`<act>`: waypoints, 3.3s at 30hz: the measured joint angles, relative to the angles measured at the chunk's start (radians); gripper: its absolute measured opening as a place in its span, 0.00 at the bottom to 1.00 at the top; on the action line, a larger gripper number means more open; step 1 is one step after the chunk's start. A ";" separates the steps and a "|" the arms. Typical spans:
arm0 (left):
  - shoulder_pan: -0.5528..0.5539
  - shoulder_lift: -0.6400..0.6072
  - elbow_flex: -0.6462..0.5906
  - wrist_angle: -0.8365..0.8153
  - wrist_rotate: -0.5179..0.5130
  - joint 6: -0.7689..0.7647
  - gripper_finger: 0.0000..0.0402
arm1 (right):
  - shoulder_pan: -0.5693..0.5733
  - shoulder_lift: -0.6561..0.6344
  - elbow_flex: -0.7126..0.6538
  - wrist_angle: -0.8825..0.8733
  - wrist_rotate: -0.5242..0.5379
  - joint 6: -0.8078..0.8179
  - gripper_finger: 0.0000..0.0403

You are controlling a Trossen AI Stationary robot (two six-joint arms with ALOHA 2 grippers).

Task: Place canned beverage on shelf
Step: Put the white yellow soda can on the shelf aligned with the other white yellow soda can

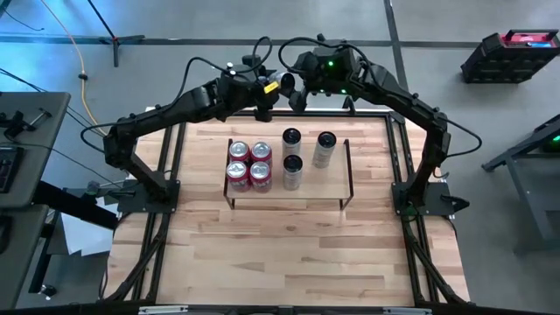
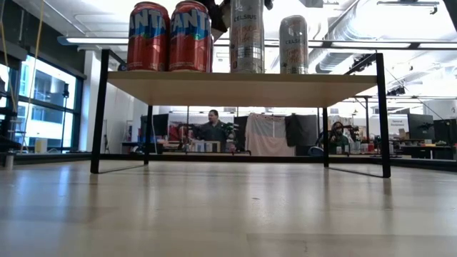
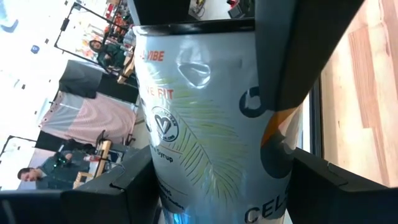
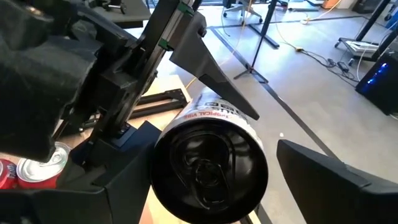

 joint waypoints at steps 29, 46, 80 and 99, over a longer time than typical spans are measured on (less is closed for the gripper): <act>-0.008 0.053 0.000 -0.028 0.036 -0.065 0.63 | 0.005 0.019 -0.002 -0.112 0.007 0.003 0.78; -0.006 0.053 -0.001 -0.008 0.038 -0.067 0.63 | -0.001 0.024 -0.001 -0.111 0.037 0.092 0.78; -0.008 0.052 -0.001 0.003 0.019 -0.026 0.63 | -0.008 0.026 -0.001 -0.097 -0.002 0.263 0.70; -0.008 0.051 0.000 0.003 0.016 -0.024 0.63 | -0.010 0.026 -0.002 -0.080 -0.020 0.263 0.63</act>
